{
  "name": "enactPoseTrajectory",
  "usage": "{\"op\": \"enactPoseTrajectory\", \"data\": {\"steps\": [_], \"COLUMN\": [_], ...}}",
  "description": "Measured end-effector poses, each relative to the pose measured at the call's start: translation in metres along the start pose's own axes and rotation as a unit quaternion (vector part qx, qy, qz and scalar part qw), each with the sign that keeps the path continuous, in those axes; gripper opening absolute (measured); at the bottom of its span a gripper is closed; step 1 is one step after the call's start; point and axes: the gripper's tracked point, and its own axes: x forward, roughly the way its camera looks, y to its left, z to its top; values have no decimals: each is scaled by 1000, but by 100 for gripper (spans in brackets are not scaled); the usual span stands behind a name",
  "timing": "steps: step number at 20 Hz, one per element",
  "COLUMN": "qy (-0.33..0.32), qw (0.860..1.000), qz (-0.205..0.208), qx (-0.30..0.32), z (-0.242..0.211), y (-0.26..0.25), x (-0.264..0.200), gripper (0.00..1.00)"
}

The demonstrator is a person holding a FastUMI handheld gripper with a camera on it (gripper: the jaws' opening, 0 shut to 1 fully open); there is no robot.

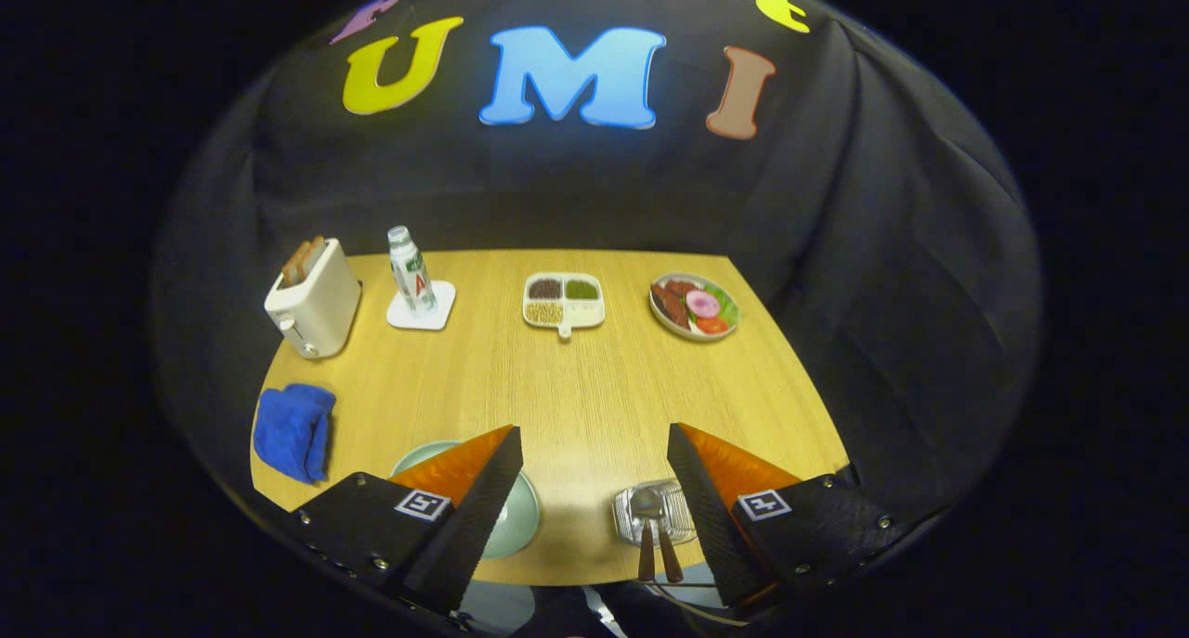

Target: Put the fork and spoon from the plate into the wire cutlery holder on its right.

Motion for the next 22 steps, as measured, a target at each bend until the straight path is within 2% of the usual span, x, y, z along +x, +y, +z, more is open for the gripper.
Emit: {"op": "enactPoseTrajectory", "data": {"steps": [3, 6, 9, 12, 15, 22], "qy": [-91, -163, -246, -308, -328, -315], "qw": [996, 986, 968, 951, 944, 948], "qz": [10, 28, 35, 19, 13, 32], "qx": [3, 20, 33, 29, 24, 23], "z": [53, 100, 144, 174, 186, 178], "y": [9, 18, 19, 13, 13, 32], "x": [-21, -48, -83, -115, -134, -131], "gripper": [96, 96, 96, 96, 96, 96]}}
